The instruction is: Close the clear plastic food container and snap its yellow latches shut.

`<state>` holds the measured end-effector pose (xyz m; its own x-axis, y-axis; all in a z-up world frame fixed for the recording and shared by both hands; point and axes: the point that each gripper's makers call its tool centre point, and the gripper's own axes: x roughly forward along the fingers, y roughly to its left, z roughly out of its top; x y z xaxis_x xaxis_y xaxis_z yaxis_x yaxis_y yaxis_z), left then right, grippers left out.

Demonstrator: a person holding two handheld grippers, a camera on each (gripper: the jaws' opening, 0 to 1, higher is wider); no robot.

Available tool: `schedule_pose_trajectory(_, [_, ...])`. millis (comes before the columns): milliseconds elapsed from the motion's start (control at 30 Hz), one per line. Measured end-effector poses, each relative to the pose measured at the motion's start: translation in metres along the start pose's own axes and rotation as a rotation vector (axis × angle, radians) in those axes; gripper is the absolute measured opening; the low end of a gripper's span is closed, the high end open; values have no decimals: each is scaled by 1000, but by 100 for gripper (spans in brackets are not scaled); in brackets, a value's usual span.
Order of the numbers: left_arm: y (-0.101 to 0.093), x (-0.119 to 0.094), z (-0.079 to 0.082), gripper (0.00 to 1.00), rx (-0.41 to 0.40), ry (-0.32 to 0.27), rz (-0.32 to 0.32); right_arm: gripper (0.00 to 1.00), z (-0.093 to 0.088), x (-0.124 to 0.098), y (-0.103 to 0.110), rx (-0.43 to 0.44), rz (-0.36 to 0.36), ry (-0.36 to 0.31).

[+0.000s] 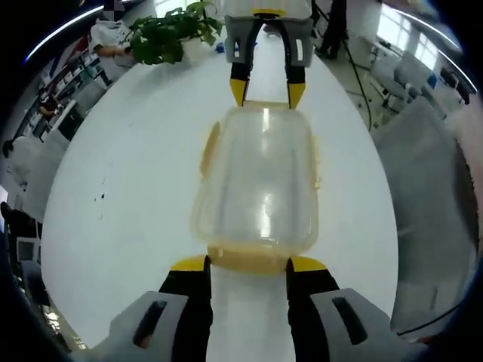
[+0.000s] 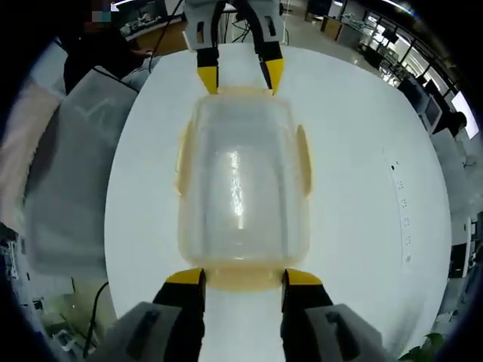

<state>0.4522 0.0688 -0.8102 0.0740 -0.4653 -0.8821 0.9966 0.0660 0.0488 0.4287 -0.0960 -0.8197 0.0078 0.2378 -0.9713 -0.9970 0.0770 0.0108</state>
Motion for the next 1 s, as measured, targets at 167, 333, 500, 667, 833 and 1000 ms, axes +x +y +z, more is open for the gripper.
schedule_pose_trajectory(167, [-1, 6, 4, 36, -8, -5, -2, 37, -6, -1, -1, -11, 7, 16])
schedule_pose_trajectory(333, [-3, 11, 6, 36, -12, -8, -11, 37, -11, 1, 0, -14, 12, 25])
schedule_pose_trajectory(500, [-4, 15, 5, 36, -29, -14, -20, 37, -12, 2, -2, -19, 14, 30])
schedule_pose_trajectory(667, [-6, 19, 4, 36, -25, -7, -30, 37, -15, 7, 0, -24, 17, 39])
schedule_pose_trajectory(833, [-6, 22, 5, 36, -27, -15, -29, 37, -17, 6, -1, -17, 11, 34])
schedule_pose_trajectory(1000, [-6, 22, 5, 37, -30, -17, -27, 37, -18, 7, -3, -16, 1, 34])
